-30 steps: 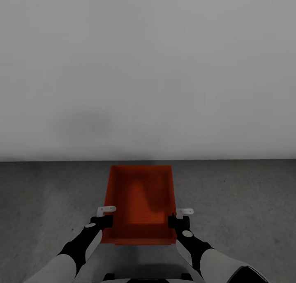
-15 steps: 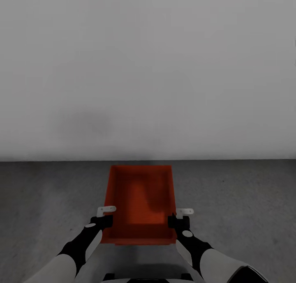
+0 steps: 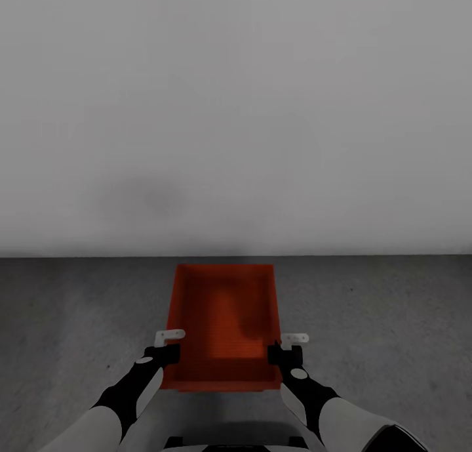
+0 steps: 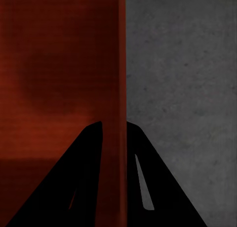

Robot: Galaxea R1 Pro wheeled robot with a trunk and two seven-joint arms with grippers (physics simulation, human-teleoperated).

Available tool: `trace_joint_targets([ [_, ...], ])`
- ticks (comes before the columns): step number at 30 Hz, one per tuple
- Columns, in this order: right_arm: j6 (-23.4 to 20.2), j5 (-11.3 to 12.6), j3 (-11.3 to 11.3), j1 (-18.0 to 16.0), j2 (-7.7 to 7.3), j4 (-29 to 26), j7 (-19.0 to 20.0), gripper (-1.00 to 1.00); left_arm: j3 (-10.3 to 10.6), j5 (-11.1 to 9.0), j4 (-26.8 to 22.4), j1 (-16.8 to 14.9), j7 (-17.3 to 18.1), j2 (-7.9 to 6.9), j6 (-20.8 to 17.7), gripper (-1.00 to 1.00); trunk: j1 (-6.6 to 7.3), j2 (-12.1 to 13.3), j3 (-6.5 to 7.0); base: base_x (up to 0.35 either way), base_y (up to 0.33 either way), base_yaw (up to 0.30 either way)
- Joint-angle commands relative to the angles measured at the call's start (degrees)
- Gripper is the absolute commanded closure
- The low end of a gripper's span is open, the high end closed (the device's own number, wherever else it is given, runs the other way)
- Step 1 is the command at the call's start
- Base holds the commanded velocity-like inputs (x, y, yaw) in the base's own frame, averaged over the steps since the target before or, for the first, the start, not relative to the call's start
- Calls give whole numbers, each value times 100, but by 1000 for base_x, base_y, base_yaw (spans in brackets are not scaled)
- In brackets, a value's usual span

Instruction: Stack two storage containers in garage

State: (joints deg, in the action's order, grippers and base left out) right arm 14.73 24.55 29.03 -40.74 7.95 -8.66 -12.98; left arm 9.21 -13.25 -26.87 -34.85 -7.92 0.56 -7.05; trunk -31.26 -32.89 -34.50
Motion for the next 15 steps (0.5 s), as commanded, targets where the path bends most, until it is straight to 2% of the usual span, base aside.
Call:
trace_joint_targets([
  [1,30,104,-170,-4,-4,356,-2,100,-15,24,-36,-4,-78,-64,-33,100,-2,-7,-5,0,-3,0],
  [11,30,103,-170,-4,-4,356,-2,100,-15,24,-30,-4,-78,-75,-28,100,-2,-7,-5,0,0,0],
  [15,29,103,-170,-4,-4,356,-2,100,-15,21,-11,-4,-78,-80,-29,100,-2,-7,-5,0,117,0],
])
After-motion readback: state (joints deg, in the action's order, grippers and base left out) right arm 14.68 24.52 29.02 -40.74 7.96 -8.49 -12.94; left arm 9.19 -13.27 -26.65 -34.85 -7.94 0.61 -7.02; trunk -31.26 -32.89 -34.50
